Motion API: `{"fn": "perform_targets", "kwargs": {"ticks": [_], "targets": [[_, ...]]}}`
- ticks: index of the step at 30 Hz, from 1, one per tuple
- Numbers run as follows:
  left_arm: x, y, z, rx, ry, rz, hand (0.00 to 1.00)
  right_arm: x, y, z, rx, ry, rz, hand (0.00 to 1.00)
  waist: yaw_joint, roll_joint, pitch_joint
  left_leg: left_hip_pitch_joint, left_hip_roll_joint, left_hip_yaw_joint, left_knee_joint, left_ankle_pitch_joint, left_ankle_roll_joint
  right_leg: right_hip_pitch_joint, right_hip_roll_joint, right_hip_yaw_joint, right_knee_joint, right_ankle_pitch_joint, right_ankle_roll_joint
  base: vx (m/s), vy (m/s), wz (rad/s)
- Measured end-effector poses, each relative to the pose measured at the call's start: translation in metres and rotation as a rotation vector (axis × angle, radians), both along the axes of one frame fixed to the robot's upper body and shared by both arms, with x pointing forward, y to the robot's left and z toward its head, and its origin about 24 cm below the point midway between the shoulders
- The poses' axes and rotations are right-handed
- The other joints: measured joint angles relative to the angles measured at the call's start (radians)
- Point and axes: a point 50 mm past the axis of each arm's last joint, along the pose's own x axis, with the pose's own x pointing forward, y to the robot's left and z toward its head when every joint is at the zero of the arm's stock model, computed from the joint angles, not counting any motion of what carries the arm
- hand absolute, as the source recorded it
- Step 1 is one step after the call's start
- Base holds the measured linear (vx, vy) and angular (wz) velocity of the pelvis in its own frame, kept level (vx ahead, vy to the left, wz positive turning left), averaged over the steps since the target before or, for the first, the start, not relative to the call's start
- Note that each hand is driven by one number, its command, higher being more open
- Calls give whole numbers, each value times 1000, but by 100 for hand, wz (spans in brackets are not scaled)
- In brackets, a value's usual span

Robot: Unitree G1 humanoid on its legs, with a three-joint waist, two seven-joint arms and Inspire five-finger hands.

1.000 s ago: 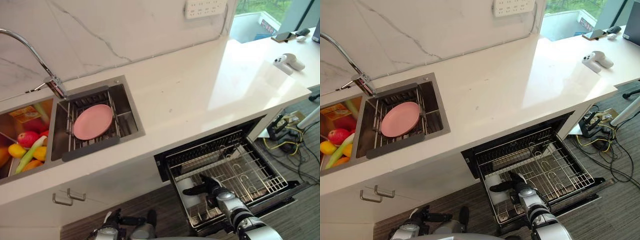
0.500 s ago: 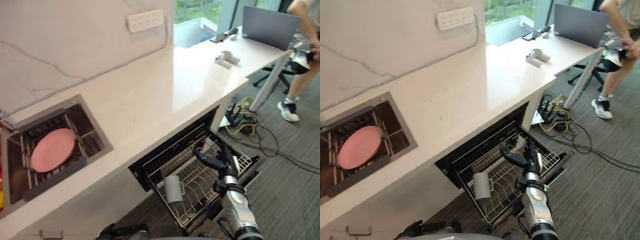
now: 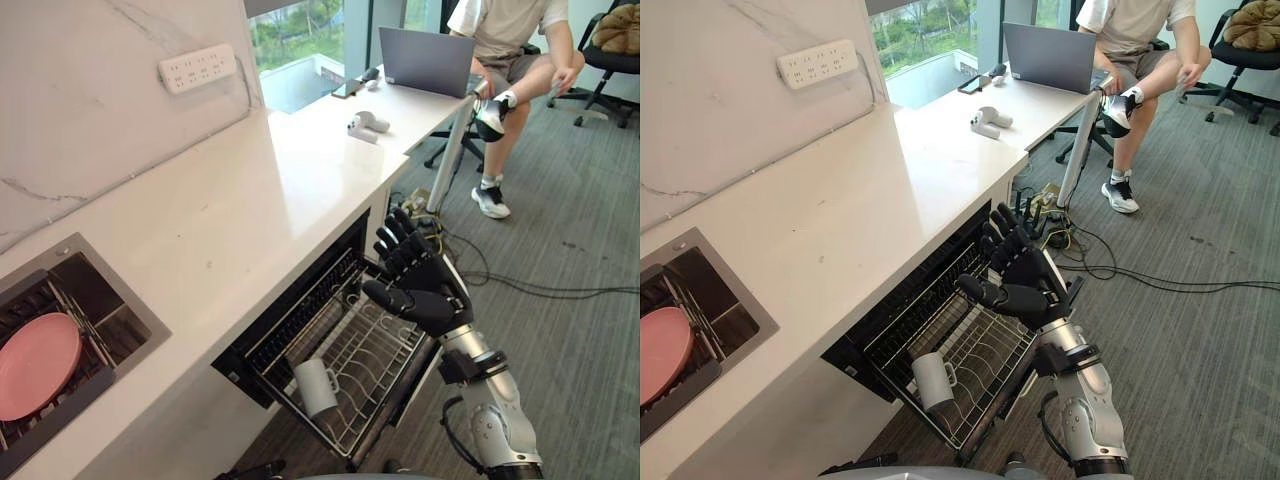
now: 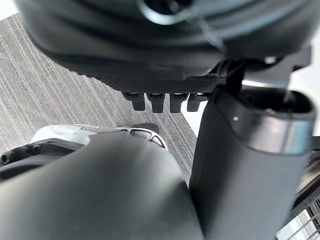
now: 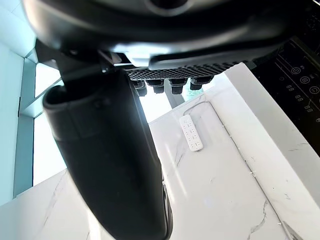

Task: Walk over to the sink, pick up the cup, carry it to the dishwasher, place the cup inside the dishwasher, then close the dishwasher door

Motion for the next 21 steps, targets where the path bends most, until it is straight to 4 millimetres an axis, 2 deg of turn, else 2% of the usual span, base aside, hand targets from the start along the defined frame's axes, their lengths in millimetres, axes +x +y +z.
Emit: {"fn": "perform_targets", "kwargs": {"ticks": [4, 6, 8, 9, 11, 12, 13, 14, 15, 16, 17, 18, 19, 20, 21], "targets": [[-1, 0, 0, -22, -6, 58, 100, 1, 7, -3, 34, 38, -18, 100, 7, -2, 4, -19, -4, -49, 22, -11, 3, 0, -3, -10, 1, 1, 1, 5, 4, 9], [4, -1, 1, -36, -34, 100, 100, 4, 13, -5, 104, 82, -49, 100, 28, 2, 16, -80, 10, -103, 131, -57, 8, -9, -7, -25, 21, -10, 3, -8, 11, 23], [11, -2, 3, -43, -76, 135, 100, 9, 18, -5, 152, 113, -67, 100, 44, 12, 42, -129, 21, -152, 226, -83, 20, -30, -17, -31, 84, -44, 0, -68, 47, 26], [18, -3, 5, -52, -116, 165, 100, 17, 25, -4, 181, 144, -99, 100, 53, 21, 74, -165, 13, -224, 287, -87, 28, -46, -37, -45, 150, -75, 0, -111, 96, 37], [20, -8, 6, -71, -137, 190, 100, 26, 30, -3, 213, 179, -143, 100, 58, 37, 84, -192, -6, -291, 291, -86, 28, -86, -64, -65, 211, -118, 3, -117, 96, 49], [21, -16, 5, -71, -145, 198, 100, 36, 31, 1, 223, 200, -201, 100, 71, 73, 93, -210, -28, -339, 255, -85, 27, -120, -88, -91, 254, -134, 10, -114, 104, 63], [21, -20, 5, -69, -146, 204, 100, 41, 30, 4, 224, 204, -230, 100, 76, 93, 96, -222, -42, -343, 217, -92, 46, -137, -106, -109, 279, -139, 14, -98, 102, 71], [22, -22, 5, -70, -150, 208, 100, 45, 30, 6, 220, 203, -246, 100, 77, 99, 99, -239, -58, -339, 203, -97, 87, -155, -122, -124, 300, -142, 18, -66, 74, 82], [21, -23, 4, -75, -150, 211, 100, 44, 25, 9, 190, 195, -314, 100, 72, 106, 100, -257, -68, -276, 177, -120, 173, -176, -164, -157, 325, -138, 17, -16, 56, 101], [16, -22, 3, -80, -136, 223, 100, 44, 19, 10, 189, 196, -378, 100, 47, 94, 102, -240, -66, -173, 142, -142, 201, -181, -217, -187, 327, -126, 14, 22, 92, 104], [17, -20, 3, -82, -135, 223, 100, 46, 15, 13, 192, 188, -405, 100, 38, 89, 104, -258, -62, -148, 180, -130, 243, -190, -244, -199, 348, -129, 20, 54, 138, 77], [18, -18, 3, -93, -141, 209, 100, 51, -1, 21, 188, 173, -474, 100, 47, 112, 94, -288, -19, -141, 314, -37, 305, -241, -291, -203, 447, -152, 4, 36, 122, 46], [19, -17, 3, -98, -151, 204, 100, 54, -9, 26, 189, 157, -506, 100, 47, 117, 95, -300, -13, -143, 348, -12, 261, -261, -316, -205, 513, -167, 2, 12, 57, 54], [22, -18, 4, -111, -169, 190, 100, 58, -24, 35, 183, 128, -561, 100, 43, 102, 98, -302, -70, -137, 346, 36, 247, -292, -369, -196, 597, -208, 18, -52, -41, 84], [21, -13, 4, -102, -163, 170, 100, 62, -26, 44, 181, 97, -580, 100, 26, 56, 90, -286, -128, -210, 254, 76, 219, -299, -403, -198, 583, -232, 14, -43, -72, 93]]}}
